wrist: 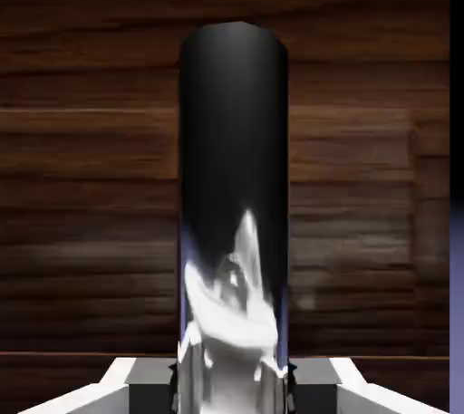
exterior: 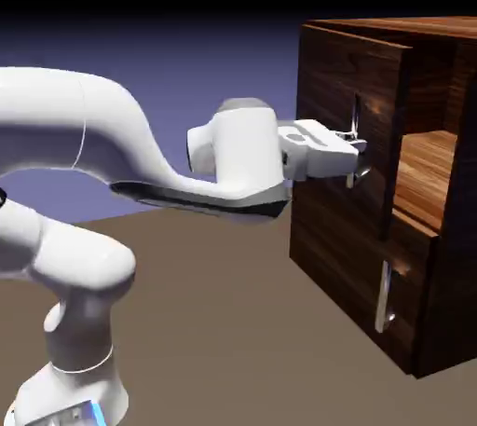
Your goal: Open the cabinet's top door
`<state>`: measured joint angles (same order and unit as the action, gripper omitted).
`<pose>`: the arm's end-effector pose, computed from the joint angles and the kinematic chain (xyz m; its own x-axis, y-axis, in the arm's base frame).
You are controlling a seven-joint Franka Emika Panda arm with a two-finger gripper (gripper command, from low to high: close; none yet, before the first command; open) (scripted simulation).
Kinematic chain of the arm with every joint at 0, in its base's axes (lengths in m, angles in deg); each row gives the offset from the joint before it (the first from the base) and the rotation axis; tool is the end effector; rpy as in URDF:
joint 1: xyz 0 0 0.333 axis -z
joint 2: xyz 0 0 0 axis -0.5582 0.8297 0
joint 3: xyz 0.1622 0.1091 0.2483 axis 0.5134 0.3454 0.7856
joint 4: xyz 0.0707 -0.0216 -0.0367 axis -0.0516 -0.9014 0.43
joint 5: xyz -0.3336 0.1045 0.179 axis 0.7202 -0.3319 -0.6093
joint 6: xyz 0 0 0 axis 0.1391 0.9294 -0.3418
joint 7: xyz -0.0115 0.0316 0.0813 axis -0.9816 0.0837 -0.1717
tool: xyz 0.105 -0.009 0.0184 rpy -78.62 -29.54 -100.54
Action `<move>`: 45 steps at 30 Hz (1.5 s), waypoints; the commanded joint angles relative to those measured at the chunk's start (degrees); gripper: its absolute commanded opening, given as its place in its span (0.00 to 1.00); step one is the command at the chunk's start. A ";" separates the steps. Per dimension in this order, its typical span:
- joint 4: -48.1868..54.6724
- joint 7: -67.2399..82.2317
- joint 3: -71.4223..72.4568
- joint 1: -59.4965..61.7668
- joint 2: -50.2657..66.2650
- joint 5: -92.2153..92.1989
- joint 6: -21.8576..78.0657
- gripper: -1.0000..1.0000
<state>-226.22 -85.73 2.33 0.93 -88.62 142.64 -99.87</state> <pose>0.3695 -0.0679 0.5073 -0.1610 -0.6851 0.7104 -0.1609 -0.6920 -0.7038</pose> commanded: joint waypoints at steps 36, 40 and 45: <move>-24.01 25.85 63.12 20.12 -28.93 -78.16 26.98 0.00; -21.77 26.72 71.43 17.76 -27.82 -87.19 35.02 0.00; -16.40 26.58 81.81 17.68 -24.12 -97.25 45.16 0.00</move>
<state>-242.61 -59.15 84.12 18.61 -112.76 45.44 -54.78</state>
